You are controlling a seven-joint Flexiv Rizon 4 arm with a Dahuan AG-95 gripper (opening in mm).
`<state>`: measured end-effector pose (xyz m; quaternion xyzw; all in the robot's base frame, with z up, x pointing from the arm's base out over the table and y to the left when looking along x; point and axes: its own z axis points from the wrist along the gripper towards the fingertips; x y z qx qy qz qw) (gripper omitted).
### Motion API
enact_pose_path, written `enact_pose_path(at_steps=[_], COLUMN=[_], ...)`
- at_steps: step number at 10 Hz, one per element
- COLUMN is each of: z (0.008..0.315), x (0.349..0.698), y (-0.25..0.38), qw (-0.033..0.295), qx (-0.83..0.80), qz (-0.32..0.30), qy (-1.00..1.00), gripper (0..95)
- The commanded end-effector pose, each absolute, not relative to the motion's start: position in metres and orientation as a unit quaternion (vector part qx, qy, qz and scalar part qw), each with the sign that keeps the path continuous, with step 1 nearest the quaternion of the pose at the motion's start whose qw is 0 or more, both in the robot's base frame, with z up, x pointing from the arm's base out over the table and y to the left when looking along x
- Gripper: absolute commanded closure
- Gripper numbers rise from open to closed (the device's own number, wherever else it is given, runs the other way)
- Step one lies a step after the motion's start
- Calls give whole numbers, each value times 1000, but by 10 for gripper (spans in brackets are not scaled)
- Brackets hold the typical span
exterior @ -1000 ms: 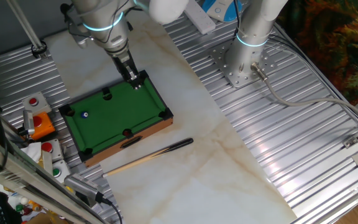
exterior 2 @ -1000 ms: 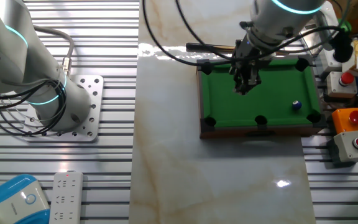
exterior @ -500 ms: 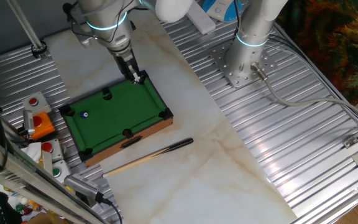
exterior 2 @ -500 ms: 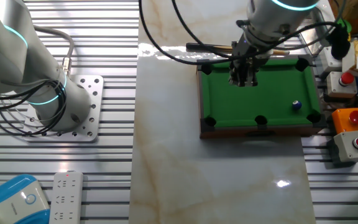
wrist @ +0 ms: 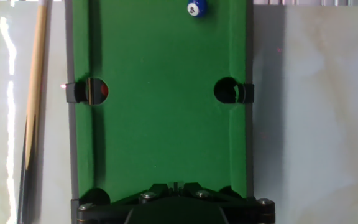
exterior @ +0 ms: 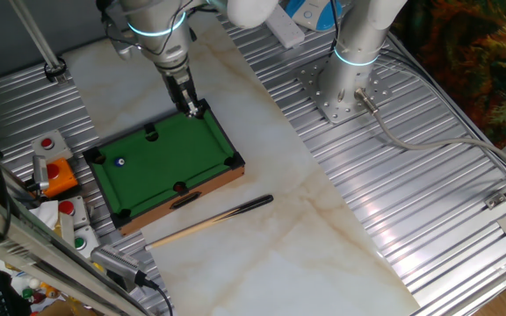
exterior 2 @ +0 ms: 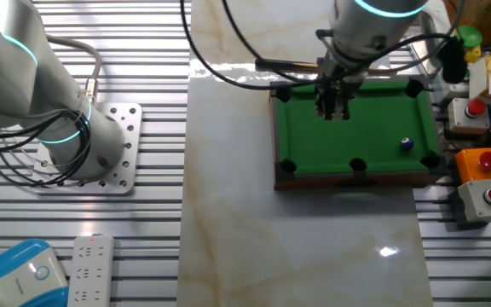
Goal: Hit the pool ball
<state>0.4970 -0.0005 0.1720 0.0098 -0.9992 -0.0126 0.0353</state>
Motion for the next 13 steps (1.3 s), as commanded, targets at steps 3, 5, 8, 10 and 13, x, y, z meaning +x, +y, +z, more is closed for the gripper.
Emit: enact_pose_path(at_steps=[3,5,8,10,13], z=[175,178,180,180,180], x=[499,499,498,498,499], y=[1,1,1,1,2], qw=[56,54,58,59,53], qx=[3,-9,-17,-17,-15], qz=[-23,-22,-24,-26,-28], qy=[-998,-998,-998,-998,-998], gripper=[950,950,950,950,950])
